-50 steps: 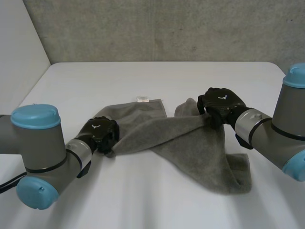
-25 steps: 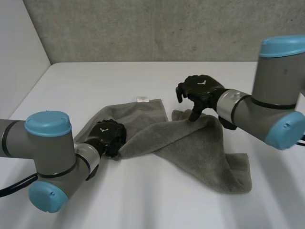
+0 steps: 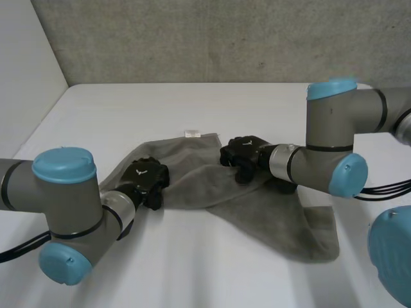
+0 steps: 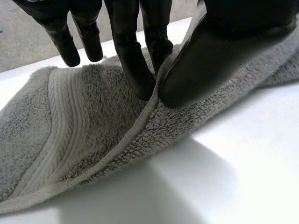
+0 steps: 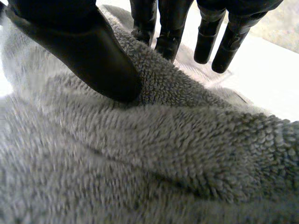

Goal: Fold the towel.

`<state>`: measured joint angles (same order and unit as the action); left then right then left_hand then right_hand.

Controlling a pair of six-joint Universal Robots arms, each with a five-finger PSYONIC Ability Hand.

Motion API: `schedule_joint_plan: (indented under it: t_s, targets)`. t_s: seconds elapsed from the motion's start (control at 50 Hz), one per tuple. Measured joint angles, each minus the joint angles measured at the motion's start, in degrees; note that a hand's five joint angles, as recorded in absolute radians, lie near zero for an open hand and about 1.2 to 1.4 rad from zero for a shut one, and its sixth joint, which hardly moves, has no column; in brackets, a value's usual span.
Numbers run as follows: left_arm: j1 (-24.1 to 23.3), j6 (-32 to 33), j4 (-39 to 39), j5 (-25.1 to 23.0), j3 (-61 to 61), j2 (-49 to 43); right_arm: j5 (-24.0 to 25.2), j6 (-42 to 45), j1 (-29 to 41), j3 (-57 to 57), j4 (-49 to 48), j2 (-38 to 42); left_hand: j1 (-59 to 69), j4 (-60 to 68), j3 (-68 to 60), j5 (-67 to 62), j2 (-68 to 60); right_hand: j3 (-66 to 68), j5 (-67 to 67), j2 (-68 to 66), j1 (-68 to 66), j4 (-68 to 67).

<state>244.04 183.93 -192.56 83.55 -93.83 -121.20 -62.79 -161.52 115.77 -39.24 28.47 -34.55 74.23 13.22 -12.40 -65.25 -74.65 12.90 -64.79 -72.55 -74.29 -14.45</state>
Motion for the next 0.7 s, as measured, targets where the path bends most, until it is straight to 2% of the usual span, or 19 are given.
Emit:
schedule_joint_plan:
  t_s: [0.16,0.26,0.34,0.42,0.54,0.62,0.7]
  targets:
    - [1.32,0.58,3.96,-0.64,1.23,4.75,6.0,0.76,-0.63,-5.54,1.41,-10.27,0.0,0.0,0.0,0.0,0.0,0.0,0.0,0.0,-0.15,0.0]
    - [2.22,1.2,8.89,-2.15,2.34,8.63,6.72,3.68,-0.93,-8.89,3.32,-14.7,0.0,0.0,0.0,0.0,0.0,0.0,0.0,0.0,-0.19,0.0]
    - [3.41,3.26,13.68,-4.81,3.23,11.53,6.1,9.77,-1.11,-11.94,5.4,-17.29,0.0,0.0,0.0,0.0,0.0,0.0,0.0,0.0,-0.23,0.0]
    - [4.83,7.11,16.53,-6.89,4.8,12.31,4.13,16.94,-1.89,-13.27,6.57,-17.9,0.0,0.0,0.0,0.0,0.0,0.0,-0.01,0.0,-0.25,0.0]
    - [5.81,11.75,16.15,-7.26,11.75,8.17,0.56,20.87,-2.61,-9.04,3.2,-14.73,0.0,0.0,0.0,-0.84,-1.59,0.0,-0.22,0.0,-0.26,0.0]
    - [5.7,12.51,13.21,-6.33,20.53,3.49,-2.93,19.56,-2.0,-2.36,-5.21,-11.97,0.0,0.0,0.0,-1.39,-1.71,0.0,-0.22,-0.02,-0.26,0.0]
    - [4.71,10.98,8.96,-5.05,28.41,1.5,-8.66,14.95,-0.93,3.16,-16.82,-12.25,0.01,0.0,0.0,-1.4,-1.71,0.0,-0.22,-0.65,-0.27,0.0]
